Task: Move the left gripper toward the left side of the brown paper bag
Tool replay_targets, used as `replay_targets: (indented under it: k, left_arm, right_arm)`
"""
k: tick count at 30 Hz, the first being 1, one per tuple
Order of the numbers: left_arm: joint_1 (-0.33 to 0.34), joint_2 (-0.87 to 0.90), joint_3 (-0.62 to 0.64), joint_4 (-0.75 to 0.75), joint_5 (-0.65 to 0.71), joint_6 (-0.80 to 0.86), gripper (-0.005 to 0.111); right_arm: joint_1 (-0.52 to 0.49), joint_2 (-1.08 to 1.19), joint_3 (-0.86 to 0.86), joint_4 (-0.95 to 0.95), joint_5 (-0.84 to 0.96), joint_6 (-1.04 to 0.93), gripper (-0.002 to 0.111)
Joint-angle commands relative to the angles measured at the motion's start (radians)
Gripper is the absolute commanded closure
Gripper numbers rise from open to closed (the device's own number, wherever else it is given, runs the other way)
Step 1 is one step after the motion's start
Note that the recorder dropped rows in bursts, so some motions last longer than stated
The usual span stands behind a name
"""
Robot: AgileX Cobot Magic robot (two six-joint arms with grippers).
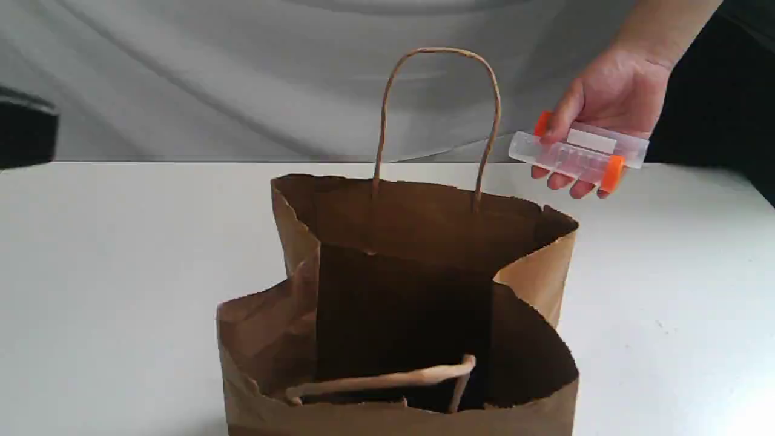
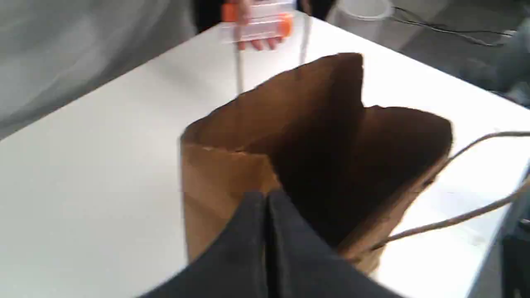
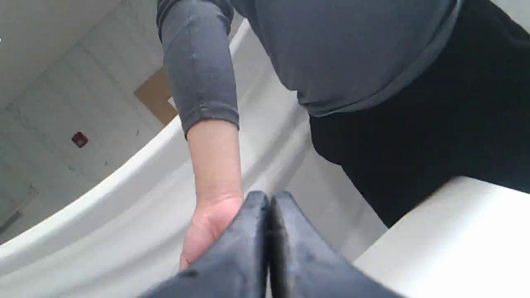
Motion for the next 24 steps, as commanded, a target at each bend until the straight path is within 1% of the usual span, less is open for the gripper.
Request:
replay_targets:
  k: [1, 3, 5, 10, 12, 16, 18, 21, 24]
  left_arm:
    - [-0.011, 0.092, -0.033, -0.130, 0.032, 0.060, 0.106]
    - [-0.026, 0.130, -0.033, -0.136, 0.032, 0.063, 0.101]
    - [-0.058, 0.154, -0.033, -0.103, 0.032, 0.063, 0.093]
    - [-0.195, 0.163, -0.033, -0.028, 0.032, 0.033, 0.057]
    - [-0.257, 0.161, -0.033, -0.015, 0.032, 0.033, 0.050]
    - [-0.355, 0.156, -0.033, 0.033, 0.032, 0.028, 0.051]
    - [-0.398, 0.156, -0.033, 0.063, 0.032, -0.009, 0.051]
    - [-0.445, 0.156, -0.026, 0.106, 0.032, -0.035, 0.051]
    - [-0.479, 0.156, 0.001, 0.128, 0.032, -0.043, 0.051]
  right_arm:
    - [-0.007, -0.007, 0.003, -0.020, 0.072, -0.004, 0.108]
    - [-0.007, -0.007, 0.003, -0.057, 0.114, -0.004, 0.108]
    - [-0.007, -0.007, 0.003, -0.094, 0.146, -0.004, 0.108]
    - [-0.007, -0.007, 0.003, -0.107, 0.179, -0.004, 0.108]
    - [-0.007, -0.007, 0.003, -0.107, 0.179, -0.004, 0.108]
    - [-0.007, -0.007, 0.003, -0.107, 0.179, -0.004, 0.108]
    - [-0.007, -0.007, 0.003, -0.107, 0.181, -0.004, 0.108]
    - [-0.007, -0.007, 0.003, -0.107, 0.181, -0.004, 0.108]
    - [-0.007, -0.007, 0.003, -0.107, 0.181, -0.004, 0.108]
